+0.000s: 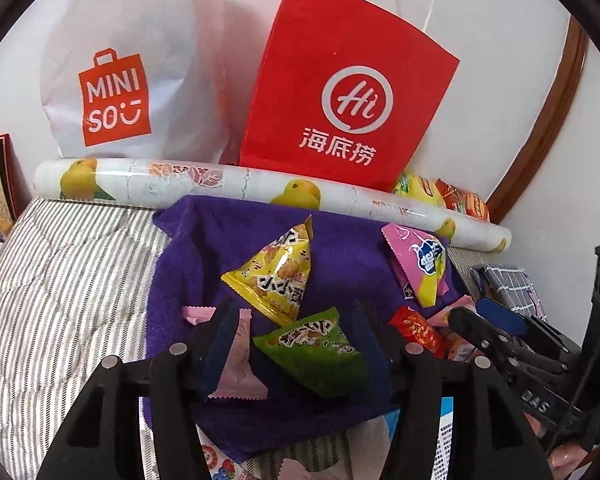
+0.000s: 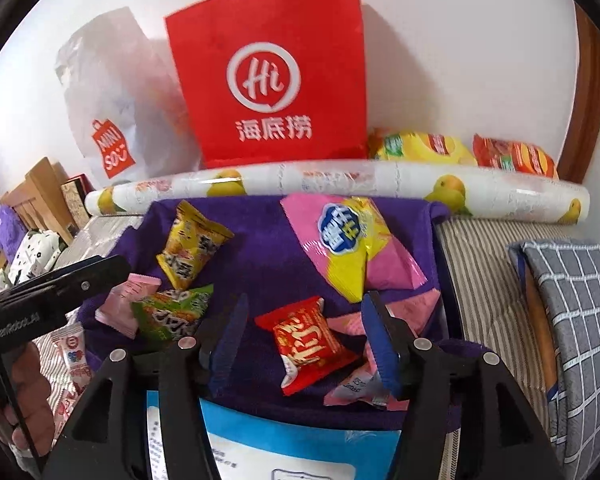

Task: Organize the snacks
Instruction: 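Grasp the pink-white bag with the right tool while the left tool reaches toward the pink strawberry bag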

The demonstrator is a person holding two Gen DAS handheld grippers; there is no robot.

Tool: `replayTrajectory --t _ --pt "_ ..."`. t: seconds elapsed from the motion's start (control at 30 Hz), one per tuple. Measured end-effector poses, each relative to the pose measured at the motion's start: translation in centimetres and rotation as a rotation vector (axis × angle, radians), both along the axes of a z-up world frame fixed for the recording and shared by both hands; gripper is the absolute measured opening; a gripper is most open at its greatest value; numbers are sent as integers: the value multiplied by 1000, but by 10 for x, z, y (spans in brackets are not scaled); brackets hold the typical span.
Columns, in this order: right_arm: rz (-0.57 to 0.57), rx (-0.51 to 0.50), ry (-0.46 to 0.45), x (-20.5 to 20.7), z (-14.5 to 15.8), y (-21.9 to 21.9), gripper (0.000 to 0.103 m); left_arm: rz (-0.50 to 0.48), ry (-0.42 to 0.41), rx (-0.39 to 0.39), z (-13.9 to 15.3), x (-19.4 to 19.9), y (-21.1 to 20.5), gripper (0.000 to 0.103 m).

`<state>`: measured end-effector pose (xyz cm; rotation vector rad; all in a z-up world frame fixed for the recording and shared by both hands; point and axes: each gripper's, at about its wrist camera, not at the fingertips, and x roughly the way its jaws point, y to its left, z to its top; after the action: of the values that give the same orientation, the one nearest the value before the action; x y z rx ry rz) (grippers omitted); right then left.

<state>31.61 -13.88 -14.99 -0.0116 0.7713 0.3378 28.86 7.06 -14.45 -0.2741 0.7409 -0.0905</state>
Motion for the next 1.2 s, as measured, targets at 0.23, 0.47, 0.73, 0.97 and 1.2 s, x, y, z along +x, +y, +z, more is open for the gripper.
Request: replayTrajectory --t 0.23,0.47,0.73,0.97,1.2 --pt "55 80 -16 -13 10 10 58 14 -1 4 3 -2 6 57" --pt "126 70 -29 -50 15 29 55 28 -16 20 15 -11 12 57" --pt "284 14 30 -97 10 65 49 47 42 -20 13 -39 47 57" --pt "472 -141 27 -123 1 111 51 66 55 18 14 -75 77 57" --pt "495 -252 56 -119 -14 132 52 66 56 12 12 -93 100 57"
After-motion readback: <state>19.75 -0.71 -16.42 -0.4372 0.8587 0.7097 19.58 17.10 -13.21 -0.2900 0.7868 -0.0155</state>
